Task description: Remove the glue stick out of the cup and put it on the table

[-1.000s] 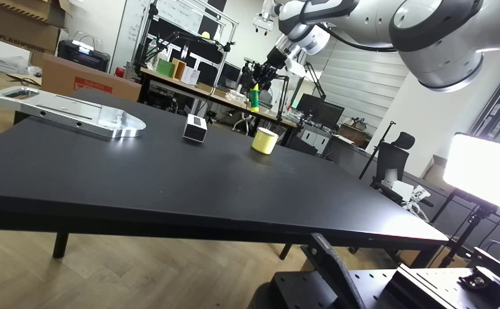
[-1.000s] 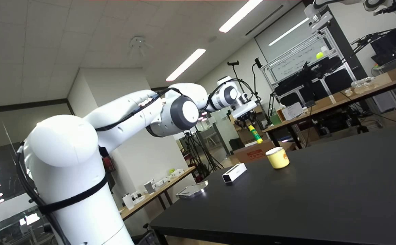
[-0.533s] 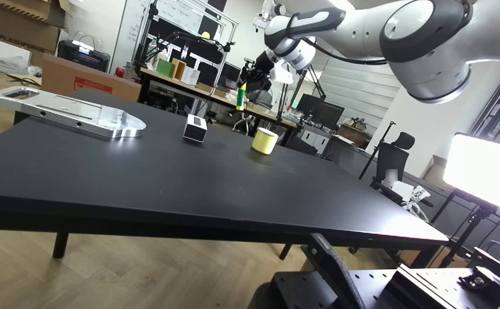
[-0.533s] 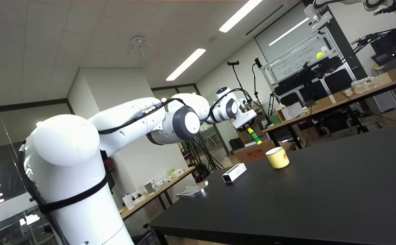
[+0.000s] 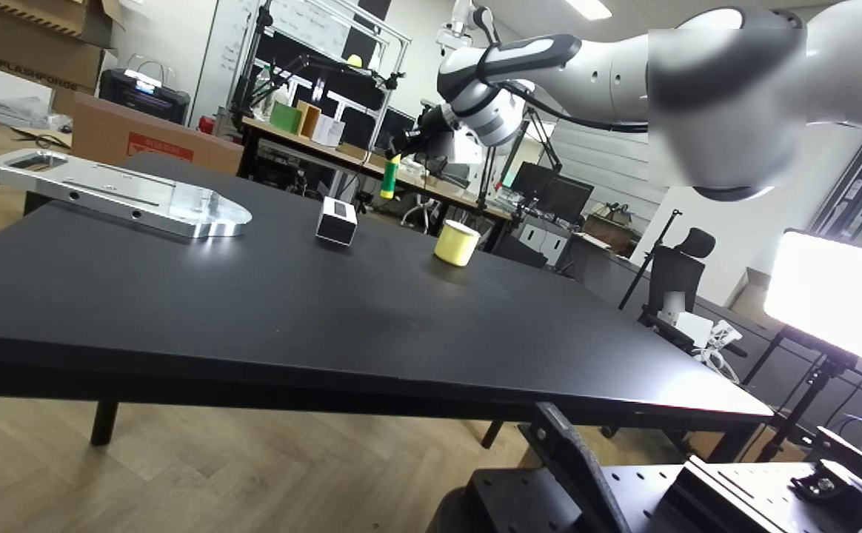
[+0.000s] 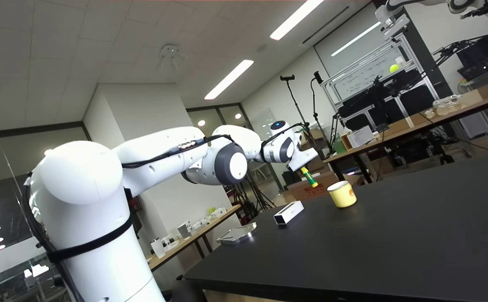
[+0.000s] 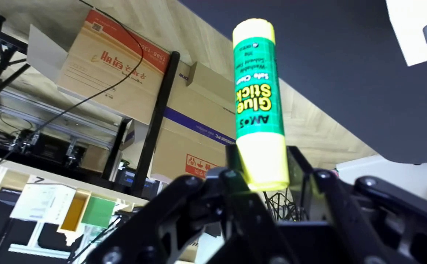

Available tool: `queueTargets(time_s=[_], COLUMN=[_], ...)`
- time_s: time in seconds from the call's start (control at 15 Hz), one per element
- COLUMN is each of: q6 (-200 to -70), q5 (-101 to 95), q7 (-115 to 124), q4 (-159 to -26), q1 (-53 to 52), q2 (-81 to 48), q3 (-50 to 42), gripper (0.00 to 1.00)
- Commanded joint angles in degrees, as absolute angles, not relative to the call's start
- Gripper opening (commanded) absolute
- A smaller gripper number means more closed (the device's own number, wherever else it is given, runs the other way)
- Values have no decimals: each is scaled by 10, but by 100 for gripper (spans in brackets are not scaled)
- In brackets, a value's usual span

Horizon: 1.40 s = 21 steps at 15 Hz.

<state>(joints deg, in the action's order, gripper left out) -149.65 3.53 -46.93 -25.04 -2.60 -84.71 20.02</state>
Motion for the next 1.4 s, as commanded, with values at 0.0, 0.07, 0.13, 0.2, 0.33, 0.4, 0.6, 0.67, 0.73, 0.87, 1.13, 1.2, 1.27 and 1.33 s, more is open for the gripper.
queueTargets(time_s=[0.0, 0.07, 0.13, 0.2, 0.33, 0.4, 0.6, 0.67, 0.73, 0.87, 1.13, 1.2, 1.27, 1.33], q6=[-1504, -1502, -1500, -1499, -1495, -1495, -1487, -1480, -1477, -1474, -1477, -1478, -1480, -1481], q5=[63, 70, 76, 82, 92, 96, 101, 129, 136, 150, 161, 160, 160, 159], q7=[-534, -547, -557, -566, -572, -572, -561, -563, -561, -555, -552, -551, -550, -550], q4=[-276, -282, -287, -291, -300, -304, -314, -307, -309, -311, -313, -314, -315, -316], q1=[-8, -3, 2, 8, 20, 24, 38, 31, 34, 35, 34, 33, 33, 33], q2=[-848, -849, -849, -850, -851, -851, -851, -851, -851, -851, -851, -851, -851, -851], q3=[245, 255, 263, 271, 281, 282, 277, 252, 248, 235, 215, 211, 208, 205], gripper=[9, 9, 9, 9, 9, 9, 9, 9, 9, 9, 9, 9, 9, 9])
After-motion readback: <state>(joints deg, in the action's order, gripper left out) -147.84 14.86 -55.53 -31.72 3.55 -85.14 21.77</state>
